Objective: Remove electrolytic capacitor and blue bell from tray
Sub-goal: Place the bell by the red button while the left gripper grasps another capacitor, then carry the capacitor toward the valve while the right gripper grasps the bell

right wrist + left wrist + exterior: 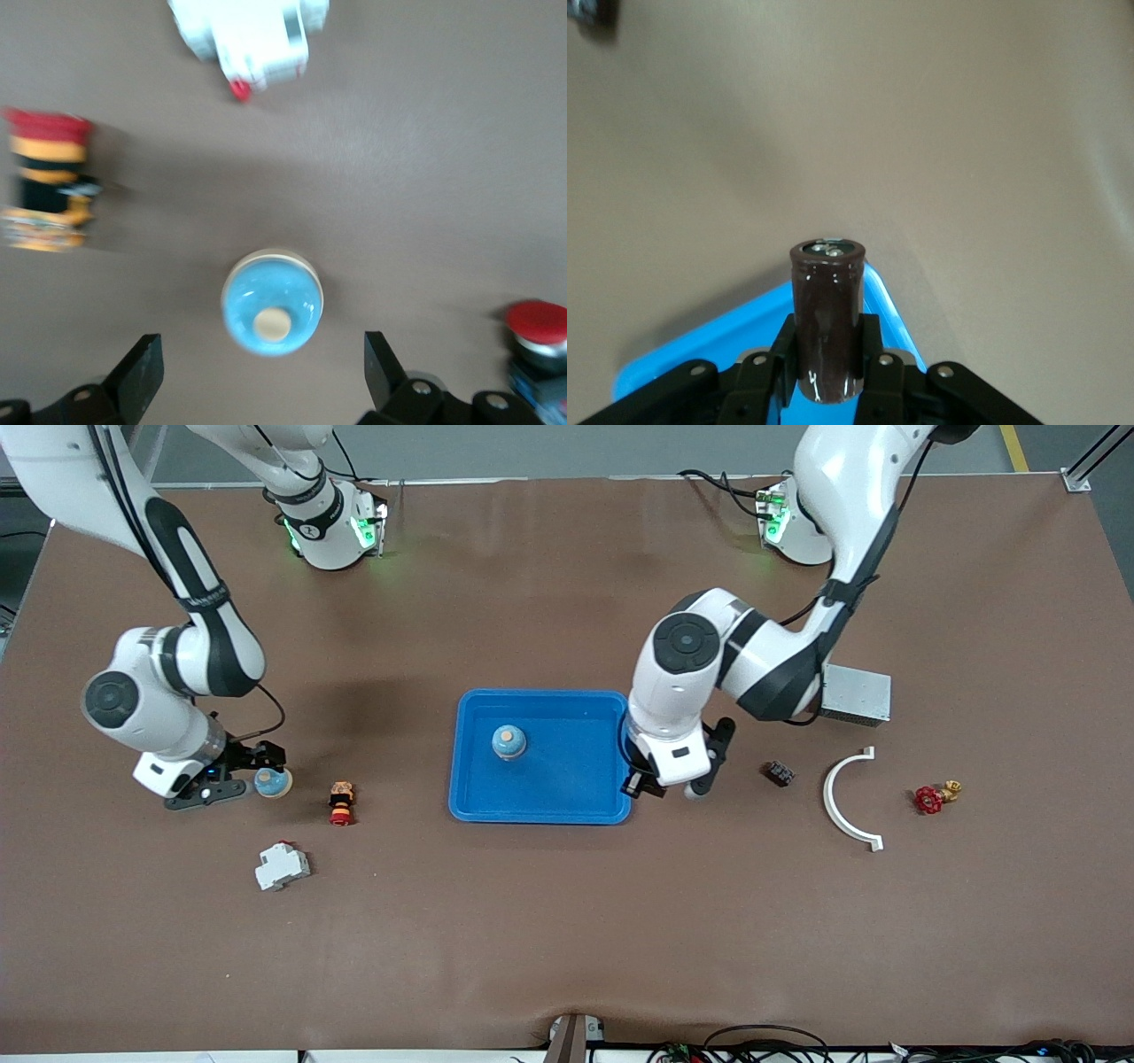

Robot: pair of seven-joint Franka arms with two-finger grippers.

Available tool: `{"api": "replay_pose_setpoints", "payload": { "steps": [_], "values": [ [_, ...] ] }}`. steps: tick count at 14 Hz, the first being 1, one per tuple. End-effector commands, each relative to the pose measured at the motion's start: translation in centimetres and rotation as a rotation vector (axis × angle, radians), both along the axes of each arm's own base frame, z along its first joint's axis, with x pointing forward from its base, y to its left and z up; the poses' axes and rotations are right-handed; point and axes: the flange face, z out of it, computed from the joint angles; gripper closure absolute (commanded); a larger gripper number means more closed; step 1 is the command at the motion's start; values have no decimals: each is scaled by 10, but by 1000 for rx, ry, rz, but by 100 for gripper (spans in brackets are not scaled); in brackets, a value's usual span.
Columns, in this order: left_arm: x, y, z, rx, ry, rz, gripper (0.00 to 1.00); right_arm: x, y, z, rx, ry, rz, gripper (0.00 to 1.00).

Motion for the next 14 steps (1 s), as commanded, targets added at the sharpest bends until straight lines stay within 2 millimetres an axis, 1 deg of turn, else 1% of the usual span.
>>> {"api": "replay_pose_setpoints", "payload": {
  "steps": [1, 2, 3, 4, 5, 6, 7, 8, 9, 11, 13, 14],
  "values": [
    [9, 48, 11, 32, 58, -70, 100, 8, 30, 63, 79, 23, -48, 0],
    [13, 69, 12, 59, 85, -105, 100, 9, 42, 76, 93, 22, -85, 0],
    [20, 92, 11, 71, 106, -118, 100, 7, 65, 86, 88, 15, -132, 0],
    [28, 112, 8, 72, 130, -96, 100, 4, 92, 91, 81, 19, -190, 0],
    [31, 128, 5, 83, 153, -90, 100, -1, 124, 95, 74, 18, -263, 0],
    [36, 148, 4, 95, 178, -113, 100, -6, 154, 96, 69, 17, -329, 0],
    [41, 172, 2, 108, 211, -144, 100, -10, 179, 97, 67, 13, -363, 0],
    [45, 196, 2, 117, 241, -174, 100, -16, 204, 95, 65, 14, -385, 0],
    [47, 218, -1, 119, 263, -200, 100, -20, 225, 94, 70, 3, -430, 0],
    [46, 251, -13, 132, 298, -236, 100, -30, 260, 89, 73, -7, -469, 0],
    [46, 290, -25, 129, 328, -270, 100, -37, 283, 74, 78, -11, -481, 0],
    [44, 310, -32, 140, 343, -317, 100, -47, 304, 67, 75, -3, -471, 0]
  ]
}}
